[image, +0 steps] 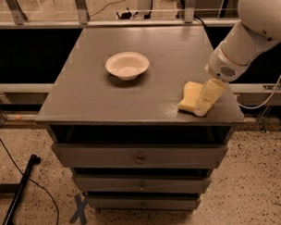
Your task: Place sponge into paper bowl
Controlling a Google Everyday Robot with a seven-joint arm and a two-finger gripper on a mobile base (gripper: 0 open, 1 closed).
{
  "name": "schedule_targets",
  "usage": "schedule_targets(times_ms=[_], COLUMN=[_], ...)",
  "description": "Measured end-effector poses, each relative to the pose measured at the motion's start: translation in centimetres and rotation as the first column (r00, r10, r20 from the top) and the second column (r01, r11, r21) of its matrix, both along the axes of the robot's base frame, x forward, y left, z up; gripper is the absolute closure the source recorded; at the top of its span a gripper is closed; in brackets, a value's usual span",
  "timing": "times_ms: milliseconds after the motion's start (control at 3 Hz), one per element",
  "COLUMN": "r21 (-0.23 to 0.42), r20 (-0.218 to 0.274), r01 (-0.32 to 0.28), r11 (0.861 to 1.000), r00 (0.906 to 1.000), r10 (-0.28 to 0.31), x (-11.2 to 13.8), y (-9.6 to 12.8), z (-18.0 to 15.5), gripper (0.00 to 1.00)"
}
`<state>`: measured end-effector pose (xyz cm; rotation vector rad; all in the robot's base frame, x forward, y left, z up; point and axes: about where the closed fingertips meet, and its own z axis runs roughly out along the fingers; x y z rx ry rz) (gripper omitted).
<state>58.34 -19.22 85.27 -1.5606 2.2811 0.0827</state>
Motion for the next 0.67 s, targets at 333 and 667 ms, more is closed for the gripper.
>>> schedule_targets(times_ms=[333,667], r21=[0.008,0.012], r20=[-0.018,-0.039], r01=[0.034,0.044], r11=[0.999,0.999], r00=[0.9993,0.9983], r10=[-0.034,-0.044], x=[0.3,0.7], y=[-0.8,-0.7], z=[-1.4,-2.5], gripper=[0.0,0.17])
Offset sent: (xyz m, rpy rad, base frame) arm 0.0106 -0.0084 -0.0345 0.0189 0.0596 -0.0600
